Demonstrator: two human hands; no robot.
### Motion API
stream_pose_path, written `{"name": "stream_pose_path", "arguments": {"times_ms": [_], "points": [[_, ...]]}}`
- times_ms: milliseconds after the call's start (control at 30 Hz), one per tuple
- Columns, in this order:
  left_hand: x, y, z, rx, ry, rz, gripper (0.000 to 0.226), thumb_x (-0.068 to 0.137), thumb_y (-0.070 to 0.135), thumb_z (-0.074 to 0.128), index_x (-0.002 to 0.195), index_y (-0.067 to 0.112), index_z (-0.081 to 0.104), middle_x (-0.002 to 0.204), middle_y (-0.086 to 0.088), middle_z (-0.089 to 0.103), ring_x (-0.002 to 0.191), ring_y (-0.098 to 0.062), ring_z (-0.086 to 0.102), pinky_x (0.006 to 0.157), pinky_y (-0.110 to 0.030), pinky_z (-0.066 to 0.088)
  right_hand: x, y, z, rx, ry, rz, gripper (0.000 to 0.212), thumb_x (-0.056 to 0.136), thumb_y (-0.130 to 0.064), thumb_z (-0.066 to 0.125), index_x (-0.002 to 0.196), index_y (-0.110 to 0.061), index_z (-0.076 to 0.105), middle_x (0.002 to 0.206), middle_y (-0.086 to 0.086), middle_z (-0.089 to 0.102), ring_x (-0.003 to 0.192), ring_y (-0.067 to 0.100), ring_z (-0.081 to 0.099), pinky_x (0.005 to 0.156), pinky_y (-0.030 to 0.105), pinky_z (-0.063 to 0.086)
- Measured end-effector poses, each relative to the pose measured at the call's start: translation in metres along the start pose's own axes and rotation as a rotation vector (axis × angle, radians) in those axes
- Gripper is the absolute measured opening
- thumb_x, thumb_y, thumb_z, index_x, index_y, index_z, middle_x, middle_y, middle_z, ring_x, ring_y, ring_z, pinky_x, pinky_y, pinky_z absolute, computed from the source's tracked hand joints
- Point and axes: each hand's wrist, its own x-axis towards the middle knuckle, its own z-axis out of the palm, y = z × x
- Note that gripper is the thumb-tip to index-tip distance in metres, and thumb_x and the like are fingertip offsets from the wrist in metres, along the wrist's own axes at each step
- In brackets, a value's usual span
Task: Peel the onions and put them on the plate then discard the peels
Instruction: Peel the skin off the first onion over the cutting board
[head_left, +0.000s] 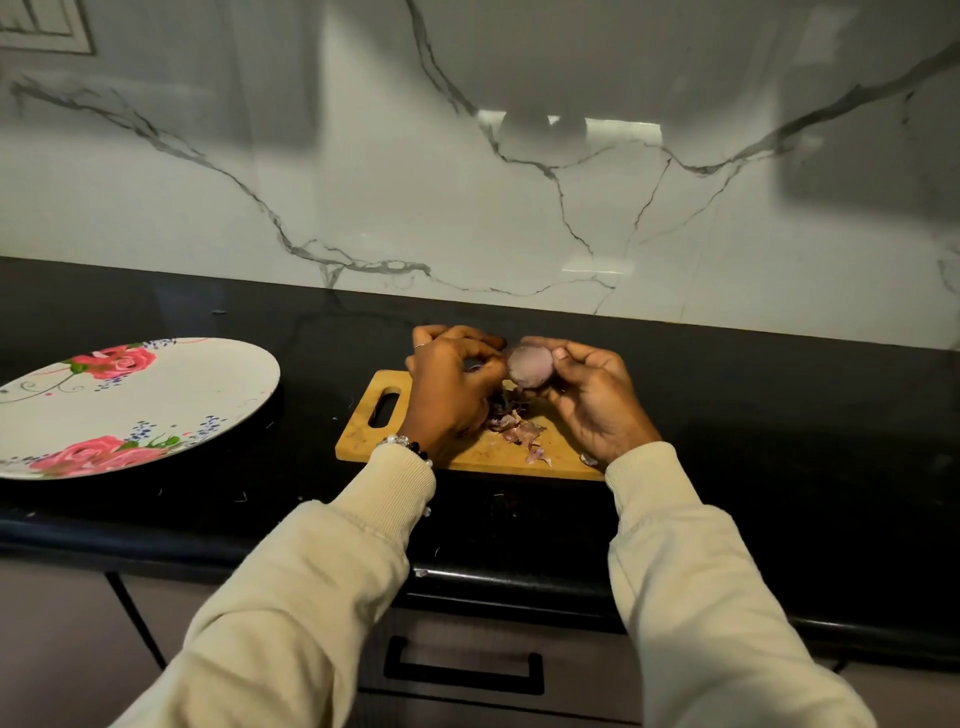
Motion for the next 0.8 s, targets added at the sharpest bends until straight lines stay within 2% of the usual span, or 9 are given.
{"name": "stream_pose_path", "arguments": {"times_ms": [133, 200, 267, 333, 433, 467, 533, 600, 800], "points": [[-0.0008, 0.0004, -0.0022, -0.057, 0.087, -0.072, 0.036, 0.083, 0.008, 0.065, 0.091, 0.042, 0.062, 0.105, 0.015, 0.058, 0.114, -0.017, 0.043, 0.100, -0.049, 0.038, 0.0004, 0.0007, -0.0005, -0.024, -0.018, -0.002, 0.030, 0.101, 0.004, 0.038, 0.105, 0.002, 0.067, 0.105, 0.015, 0.070, 0.098, 0.023, 0.069, 0.079, 0.030, 0.060], [-0.0008, 0.0000, -0.0037, -0.074, 0.132, -0.050, 0.040, 0.086, 0.008, 0.062, 0.085, 0.048, 0.060, 0.097, 0.020, 0.060, 0.110, -0.015, 0.048, 0.099, -0.052, 0.040, 0.0010, 0.0008, -0.0013, -0.017, -0.009, -0.009, 0.029, 0.101, 0.004, 0.038, 0.107, 0.002, 0.067, 0.106, 0.015, 0.070, 0.098, 0.024, 0.069, 0.076, 0.029, 0.060], [-0.0015, 0.0008, -0.0028, -0.039, 0.150, 0.011, 0.027, 0.091, 0.017, 0.061, 0.089, 0.043, 0.066, 0.091, 0.023, 0.061, 0.108, -0.014, 0.048, 0.097, -0.053, 0.036, 0.0018, 0.0011, -0.0029, -0.017, -0.007, -0.016, 0.028, 0.101, 0.004, 0.039, 0.109, 0.001, 0.066, 0.106, 0.014, 0.071, 0.098, 0.024, 0.069, 0.074, 0.028, 0.060], [-0.0026, 0.0022, -0.0021, 0.005, 0.136, 0.064, 0.013, 0.092, 0.030, 0.063, 0.103, 0.034, 0.069, 0.091, 0.020, 0.062, 0.108, -0.014, 0.049, 0.095, -0.043, 0.028, 0.0027, 0.0025, -0.0045, -0.017, -0.015, -0.021, 0.029, 0.100, 0.005, 0.041, 0.111, -0.001, 0.067, 0.105, 0.012, 0.072, 0.100, 0.025, 0.069, 0.076, 0.030, 0.060], [-0.0035, 0.0036, -0.0011, 0.140, 0.112, 0.073, 0.017, 0.090, 0.037, 0.065, 0.098, 0.026, 0.074, 0.085, 0.020, 0.056, 0.104, -0.013, 0.047, 0.080, -0.030, 0.015, 0.0028, 0.0031, -0.0065, -0.046, -0.037, -0.040, 0.030, 0.098, 0.008, 0.044, 0.115, -0.002, 0.065, 0.106, 0.012, 0.072, 0.100, 0.024, 0.070, 0.083, 0.035, 0.059], [-0.0037, 0.0034, -0.0010, 0.138, 0.104, 0.067, 0.015, 0.089, 0.035, 0.068, 0.098, 0.025, 0.074, 0.084, 0.021, 0.056, 0.103, -0.012, 0.048, 0.082, -0.030, 0.017, 0.0027, 0.0031, -0.0068, -0.047, -0.044, -0.048, 0.030, 0.096, 0.010, 0.045, 0.117, -0.002, 0.064, 0.106, 0.011, 0.072, 0.098, 0.023, 0.071, 0.085, 0.037, 0.058], [-0.0039, 0.0025, -0.0009, -0.001, 0.068, 0.055, 0.016, 0.087, 0.024, 0.071, 0.103, 0.022, 0.074, 0.086, 0.019, 0.064, 0.099, -0.010, 0.059, 0.092, -0.037, 0.038, 0.0022, 0.0032, -0.0074, -0.045, -0.055, -0.068, 0.032, 0.094, 0.012, 0.047, 0.118, -0.002, 0.063, 0.106, 0.009, 0.072, 0.095, 0.021, 0.072, 0.085, 0.036, 0.058], [-0.0051, 0.0055, -0.0019, -0.157, 0.016, 0.031, 0.022, 0.087, 0.017, 0.071, 0.108, 0.015, 0.074, 0.093, 0.007, 0.073, 0.091, -0.007, 0.067, 0.087, -0.038, 0.054, 0.0019, 0.0040, -0.0082, -0.043, -0.058, -0.100, 0.034, 0.090, 0.013, 0.052, 0.119, -0.003, 0.063, 0.107, 0.008, 0.072, 0.099, 0.022, 0.071, 0.088, 0.039, 0.057], [-0.0050, 0.0059, -0.0010, -0.201, -0.001, -0.008, 0.024, 0.085, 0.018, 0.074, 0.108, 0.013, 0.075, 0.098, 0.003, 0.075, 0.087, -0.006, 0.070, 0.084, -0.034, 0.057, 0.0002, 0.0038, -0.0099, -0.102, -0.069, -0.085, 0.045, 0.073, 0.002, 0.070, 0.116, -0.010, 0.067, 0.105, 0.003, 0.075, 0.106, 0.032, 0.069, 0.089, 0.046, 0.058]]}}
